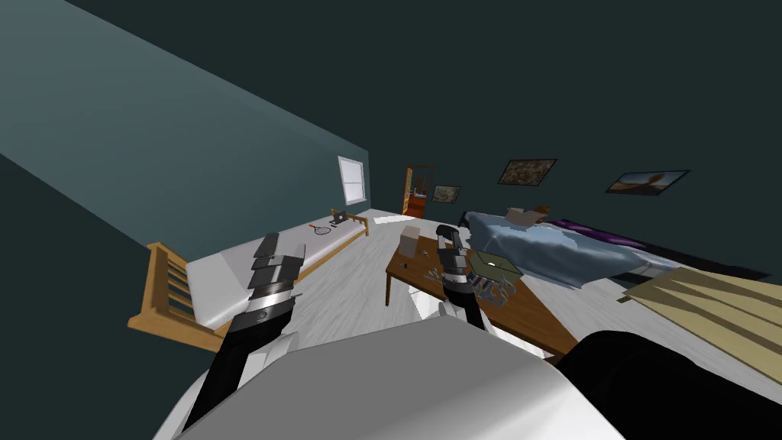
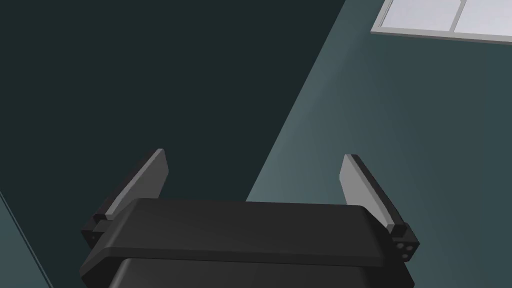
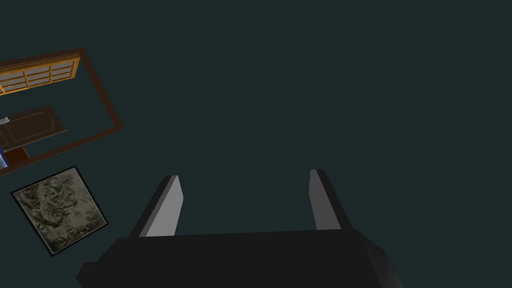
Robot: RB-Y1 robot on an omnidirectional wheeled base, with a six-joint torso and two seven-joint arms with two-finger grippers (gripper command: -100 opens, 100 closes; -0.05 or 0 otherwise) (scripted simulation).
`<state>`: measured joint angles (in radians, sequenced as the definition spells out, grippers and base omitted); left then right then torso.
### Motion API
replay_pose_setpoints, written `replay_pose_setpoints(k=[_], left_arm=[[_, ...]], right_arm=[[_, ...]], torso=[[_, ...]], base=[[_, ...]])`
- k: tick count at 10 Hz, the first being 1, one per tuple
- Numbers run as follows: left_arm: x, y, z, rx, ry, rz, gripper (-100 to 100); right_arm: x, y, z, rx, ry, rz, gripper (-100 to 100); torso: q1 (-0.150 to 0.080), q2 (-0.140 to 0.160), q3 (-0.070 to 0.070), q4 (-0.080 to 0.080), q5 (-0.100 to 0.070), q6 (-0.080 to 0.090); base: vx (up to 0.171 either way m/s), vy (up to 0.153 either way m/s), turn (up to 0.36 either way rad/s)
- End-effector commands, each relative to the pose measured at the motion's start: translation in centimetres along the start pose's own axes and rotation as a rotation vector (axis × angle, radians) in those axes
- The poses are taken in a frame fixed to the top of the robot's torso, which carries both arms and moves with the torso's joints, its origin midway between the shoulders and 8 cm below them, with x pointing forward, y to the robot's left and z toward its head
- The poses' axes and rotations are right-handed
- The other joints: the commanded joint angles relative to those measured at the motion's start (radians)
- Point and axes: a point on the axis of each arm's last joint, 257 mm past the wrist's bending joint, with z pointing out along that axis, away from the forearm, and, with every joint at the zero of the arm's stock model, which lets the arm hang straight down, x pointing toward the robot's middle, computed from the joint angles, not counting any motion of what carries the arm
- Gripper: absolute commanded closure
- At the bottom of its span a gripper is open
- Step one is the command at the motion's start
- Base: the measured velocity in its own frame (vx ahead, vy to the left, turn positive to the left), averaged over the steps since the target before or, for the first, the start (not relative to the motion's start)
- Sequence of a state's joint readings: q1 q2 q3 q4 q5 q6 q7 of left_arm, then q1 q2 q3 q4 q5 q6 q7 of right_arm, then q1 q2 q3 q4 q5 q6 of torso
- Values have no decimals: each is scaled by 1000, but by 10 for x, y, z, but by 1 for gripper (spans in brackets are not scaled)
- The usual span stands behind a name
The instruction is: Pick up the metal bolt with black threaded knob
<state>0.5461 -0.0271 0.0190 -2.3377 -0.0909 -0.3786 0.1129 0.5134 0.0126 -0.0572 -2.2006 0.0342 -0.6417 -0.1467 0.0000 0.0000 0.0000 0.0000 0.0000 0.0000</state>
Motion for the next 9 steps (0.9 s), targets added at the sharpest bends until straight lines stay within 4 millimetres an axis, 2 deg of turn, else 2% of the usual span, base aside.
replay_pose_setpoints(k=[1,3,4,6,7,9], left_arm=[[0,0,0,0,0,0,0],[0,0,0,0,0,0,0],[0,0,0,0,0,0,0],[0,0,0,0,0,0,0],[0,0,0,0,0,0,0],[0,0,0,0,0,0,0]], right_arm=[[5,-7,-2,18,45,-25,-100],[11,-23,-9,53,108,-69,-100],[12,-23,-9,53,118,-72,-100],[18,-45,-20,99,193,-133,-100],[19,-45,-20,99,203,-137,-100],[23,-69,-35,148,286,-211,-100]], torso=[[0,0,0,0,0,0],[2,-1,-1,0,0,0],[3,-2,-1,0,1,0],[3,-1,-1,0,1,0],[5,-2,-1,0,1,0],[4,-1,-1,0,1,0]], base=[[10,19,54],[23,51,96],[23,48,25],[22,68,119],[17,63,35],[29,84,143]])
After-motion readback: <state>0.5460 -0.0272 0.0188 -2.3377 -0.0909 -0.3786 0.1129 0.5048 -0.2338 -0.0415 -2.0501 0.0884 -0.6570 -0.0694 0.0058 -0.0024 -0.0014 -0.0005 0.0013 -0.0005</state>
